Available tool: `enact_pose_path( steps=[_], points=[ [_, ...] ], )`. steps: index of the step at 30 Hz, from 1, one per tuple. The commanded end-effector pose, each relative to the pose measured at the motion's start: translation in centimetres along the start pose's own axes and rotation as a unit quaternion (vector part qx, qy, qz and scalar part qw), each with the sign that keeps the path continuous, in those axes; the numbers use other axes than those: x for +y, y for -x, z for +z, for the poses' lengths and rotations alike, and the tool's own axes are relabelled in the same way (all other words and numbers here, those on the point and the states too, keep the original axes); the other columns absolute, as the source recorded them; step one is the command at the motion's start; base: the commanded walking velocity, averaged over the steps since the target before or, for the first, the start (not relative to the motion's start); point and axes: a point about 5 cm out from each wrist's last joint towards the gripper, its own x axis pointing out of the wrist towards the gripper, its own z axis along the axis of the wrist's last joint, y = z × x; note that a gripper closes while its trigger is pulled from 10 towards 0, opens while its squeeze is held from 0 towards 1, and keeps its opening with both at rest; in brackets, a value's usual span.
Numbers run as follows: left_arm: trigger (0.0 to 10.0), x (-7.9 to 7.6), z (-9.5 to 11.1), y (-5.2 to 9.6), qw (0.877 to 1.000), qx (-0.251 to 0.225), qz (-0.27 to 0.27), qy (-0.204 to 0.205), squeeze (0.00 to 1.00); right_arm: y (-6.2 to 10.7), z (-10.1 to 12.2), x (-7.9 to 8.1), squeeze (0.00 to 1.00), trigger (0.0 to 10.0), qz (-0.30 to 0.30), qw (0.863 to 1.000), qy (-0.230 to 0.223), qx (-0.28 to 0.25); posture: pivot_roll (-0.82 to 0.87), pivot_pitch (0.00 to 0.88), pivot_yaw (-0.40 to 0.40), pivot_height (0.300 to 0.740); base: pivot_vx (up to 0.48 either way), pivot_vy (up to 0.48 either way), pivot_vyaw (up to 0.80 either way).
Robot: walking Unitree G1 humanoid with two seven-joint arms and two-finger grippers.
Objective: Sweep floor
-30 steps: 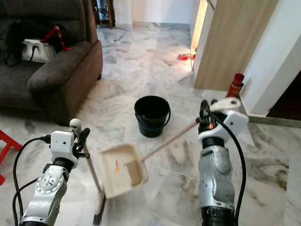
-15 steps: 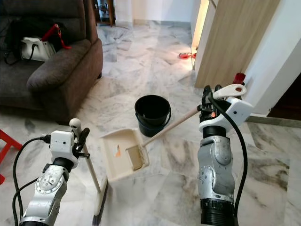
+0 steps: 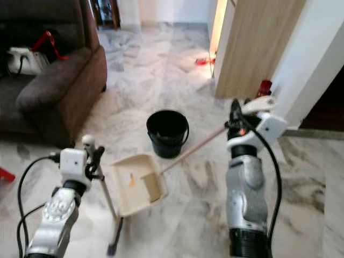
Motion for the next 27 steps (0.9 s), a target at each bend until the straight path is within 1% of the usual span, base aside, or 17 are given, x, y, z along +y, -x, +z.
enact_pose_path(
  steps=[1, 18, 21, 27],
  points=[
    [10.0, 0.3, 0.9, -0.1, 1.0, -0.021, 0.003, -0.014, 0.0, -0.2, 0.9, 0.9, 0.0, 10.0, 0.014, 0.999, -0.021, -0.023, 0.03, 0.0, 0.004, 0.74, 0.319, 0.0, 0.0],
    [10.0, 0.0, 0.8, 0.0, 1.0, -0.021, -0.002, -0.013, 0.0, -0.4, 1.0, 1.5, 0.0, 10.0, 0.025, 0.999, -0.025, -0.026, 0.03, 0.0, 0.003, 0.74, 0.317, 0.0, 0.0],
    [10.0, 0.0, 0.8, -0.1, 1.0, -0.022, -0.002, -0.013, 0.0, -0.7, 1.5, 1.7, 0.0, 10.0, 0.024, 0.999, -0.033, -0.035, 0.03, 0.0, 0.002, 0.74, 0.319, 0.0, 0.0],
    [10.0, 0.0, 0.8, -0.1, 1.0, -0.021, 0.0, -0.013, 0.0, -1.1, 2.3, 2.1, 0.0, 10.0, 0.029, 0.998, -0.032, -0.05, 0.03, 0.0, -0.003, 0.74, 0.318, 0.0, 0.0]
  ],
)
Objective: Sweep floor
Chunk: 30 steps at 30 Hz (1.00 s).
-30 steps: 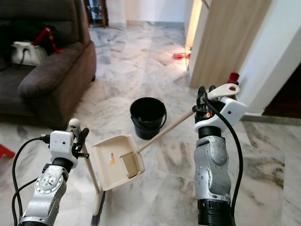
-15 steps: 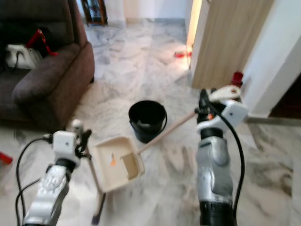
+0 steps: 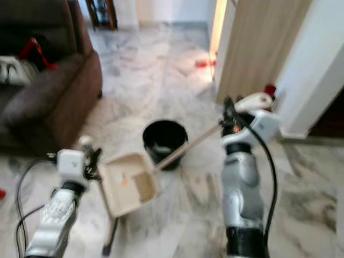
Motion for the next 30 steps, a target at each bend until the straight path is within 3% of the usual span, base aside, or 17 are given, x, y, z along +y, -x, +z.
enact_pose_path(
  steps=[1, 30],
  points=[
    [10.0, 0.7, 1.02, -0.25, 1.0, -0.023, 0.01, -0.011, 0.0, -0.72, 1.95, 1.88, 0.0, 10.0, 0.029, 0.998, -0.02, -0.047, 0.03, 0.0, -0.003, 0.74, 0.319, 0.0, 0.0],
    [10.0, 0.72, 1.13, -0.51, 1.0, -0.024, 0.013, -0.009, 0.0, -1.06, 2.54, 2.4, 0.0, 10.0, 0.034, 0.998, -0.028, -0.052, 0.04, 0.0, -0.006, 0.74, 0.319, 0.0, 0.0]
  ],
)
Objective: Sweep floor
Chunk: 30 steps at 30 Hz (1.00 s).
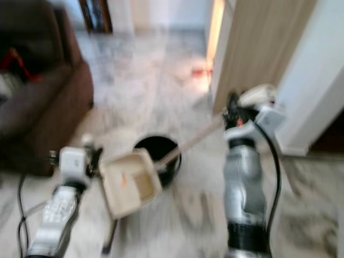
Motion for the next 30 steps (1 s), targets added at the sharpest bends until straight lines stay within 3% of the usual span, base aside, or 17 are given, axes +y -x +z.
enact_pose_path(
  steps=[1, 30],
  points=[
    [10.0, 0.6, 0.9, -0.3, 1.0, -0.021, 0.005, -0.011, 0.0, -0.5, 1.5, 1.7, 0.0, 10.0, 0.028, 0.999, -0.024, -0.037, 0.04, 0.0, -0.006, 0.74, 0.322, 0.0, 0.0],
    [10.0, 0.2, 0.8, 0.0, 1.0, -0.022, 0.0, -0.008, 0.0, -0.7, 2.0, 3.0, 0.0, 10.0, 0.062, 0.997, -0.035, -0.041, 0.04, 0.0, -0.011, 0.74, 0.32, 0.0, 0.0]
  ],
)
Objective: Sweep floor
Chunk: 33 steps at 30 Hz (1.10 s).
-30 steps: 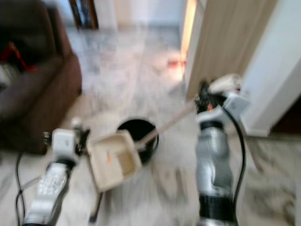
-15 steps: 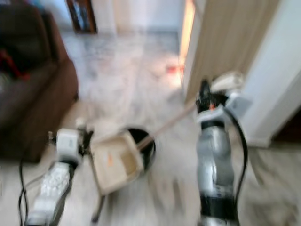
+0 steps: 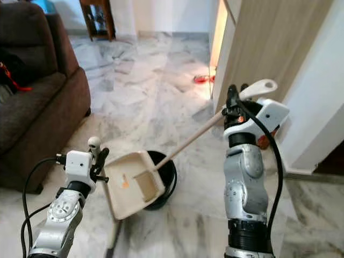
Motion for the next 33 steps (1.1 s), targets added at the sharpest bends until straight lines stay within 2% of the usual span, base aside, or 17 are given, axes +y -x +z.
enact_pose_path(
  steps=[1, 25, 30, 33],
  points=[
    [10.0, 0.5, 1.0, -0.2, 1.0, -0.025, 0.003, -0.013, 0.0, -0.5, 1.4, 1.5, 0.0, 10.0, 0.026, 0.999, -0.023, -0.034, 0.04, 0.0, -0.012, 0.74, 0.322, 0.0, 0.0],
    [10.0, 0.4, 1.1, -0.2, 1.0, -0.027, 0.003, -0.008, 0.0, -0.6, 1.5, 2.0, 0.0, 10.0, 0.04, 0.998, -0.027, -0.029, 0.04, 0.0, -0.018, 0.74, 0.315, 0.0, 0.0],
    [10.0, 0.4, 1.1, -0.3, 1.0, -0.028, 0.002, -0.005, 0.0, -0.6, 1.6, 2.6, 0.0, 10.0, 0.049, 0.998, -0.026, -0.033, 0.04, 0.0, -0.017, 0.74, 0.0, 0.0, 0.0],
    [10.0, 0.3, 1.1, -0.3, 1.0, -0.027, 0.001, -0.004, 0.0, -0.6, 1.8, 3.1, 0.0, 10.0, 0.065, 0.997, -0.007, -0.04, 0.04, 0.0, -0.015, 0.74, 0.0, 0.0, 0.0]
  ],
)
